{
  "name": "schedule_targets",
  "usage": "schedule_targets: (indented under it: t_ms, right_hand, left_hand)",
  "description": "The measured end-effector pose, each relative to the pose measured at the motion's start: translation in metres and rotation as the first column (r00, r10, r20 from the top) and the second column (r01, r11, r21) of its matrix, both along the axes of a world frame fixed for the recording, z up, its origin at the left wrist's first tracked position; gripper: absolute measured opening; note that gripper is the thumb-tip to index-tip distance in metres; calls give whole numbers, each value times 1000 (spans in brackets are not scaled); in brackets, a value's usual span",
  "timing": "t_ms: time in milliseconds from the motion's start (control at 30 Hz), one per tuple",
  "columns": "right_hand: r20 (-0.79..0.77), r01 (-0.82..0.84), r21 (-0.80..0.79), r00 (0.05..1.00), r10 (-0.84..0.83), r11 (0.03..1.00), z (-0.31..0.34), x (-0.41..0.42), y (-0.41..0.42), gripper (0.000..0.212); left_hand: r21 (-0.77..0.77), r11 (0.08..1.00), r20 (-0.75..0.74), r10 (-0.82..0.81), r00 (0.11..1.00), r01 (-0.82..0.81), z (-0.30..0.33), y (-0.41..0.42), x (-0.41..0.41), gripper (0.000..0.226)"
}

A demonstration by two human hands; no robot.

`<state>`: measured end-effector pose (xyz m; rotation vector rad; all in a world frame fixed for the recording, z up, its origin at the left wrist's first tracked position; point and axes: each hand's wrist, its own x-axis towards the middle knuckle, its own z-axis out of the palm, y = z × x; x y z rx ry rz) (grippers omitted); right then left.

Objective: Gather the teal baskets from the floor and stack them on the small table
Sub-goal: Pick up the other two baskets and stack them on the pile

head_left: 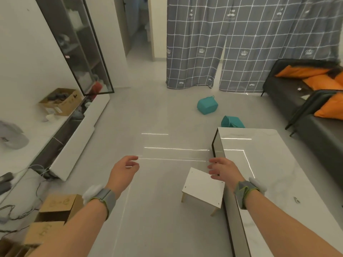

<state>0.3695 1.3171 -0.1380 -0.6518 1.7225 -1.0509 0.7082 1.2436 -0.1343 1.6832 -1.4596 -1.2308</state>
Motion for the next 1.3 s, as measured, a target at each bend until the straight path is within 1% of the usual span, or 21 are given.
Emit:
schedule_targets:
  t_ms: [100,167,300,333,367,400,467,533,600,633,700,767,800,867,900,1000,1100,1167,1300]
  right_hand:
    - [-8,0,33,1000,0,999,1,2,-38,24]
    - [-15,20,41,1000,-20,999,-1,-2,-77,23]
    - [3,75,45,997,-75,996,-13,-25,-163,23]
    - [0,85,44,996,-85,995,-17,-29,-169,23]
    - [11,94,42,995,-95,995,-23,-39,-198,23]
    - [14,102,41,995,-102,994,-25,-41,-205,23]
    - [22,132,56,991,-133,990,-45,-67,-266,23]
    - [7,129,73,991,-130,989,-50,-74,-294,24]
    - [-45,132,129,991,-127,983,-57,-96,-351,25]
    - [-61,109,136,993,-101,985,-54,-93,-355,25]
    - [-76,85,141,994,-75,986,-50,-107,-400,25]
    - [-95,112,145,991,-99,983,-47,-124,-448,25]
    - [-98,113,137,990,-100,984,-45,-126,-455,25]
    - [-98,133,130,988,-121,983,-48,-140,-497,24]
    - [-96,161,140,984,-149,977,-56,-152,-529,24]
    - [-122,187,136,978,-170,973,-59,-167,-567,23]
    - [-152,283,157,954,-260,946,-68,-188,-633,25]
    - [-155,305,167,947,-280,938,-60,-195,-656,26]
    - [-167,447,190,892,-420,874,-48,-217,-718,26]
  left_hand:
    - [-15,998,3,-55,998,56,7,-48,-8,27]
    - [-12,997,-2,-80,997,80,6,-96,-12,27]
    - [-23,992,-11,-121,993,121,-2,-198,-35,26]
    - [-18,992,-12,-126,992,126,-2,-204,-38,25]
    - [-16,990,-3,-138,990,138,-6,-238,-51,25]
    - [-13,987,10,-158,987,158,-7,-245,-54,25]
    - [-14,985,11,-173,985,173,-16,-314,-82,25]
    - [-8,981,16,-192,981,193,-13,-346,-95,26]
    - [3,977,35,-213,976,213,-11,-410,-121,26]
    - [10,975,46,-223,974,223,-8,-415,-124,26]
    - [7,969,52,-247,968,247,-4,-463,-141,25]
    - [15,965,64,-262,963,262,-4,-516,-156,26]
    - [21,963,74,-270,960,270,-3,-523,-158,26]
    - [27,954,79,-300,951,299,-8,-575,-174,26]
    - [42,946,82,-323,943,320,-18,-617,-187,27]
    - [41,931,87,-365,927,363,-25,-667,-205,26]
    - [63,901,75,-433,898,429,-41,-759,-238,25]
    - [54,884,62,-466,882,464,-44,-798,-256,24]
    - [84,803,63,-596,801,590,-40,-900,-317,22]
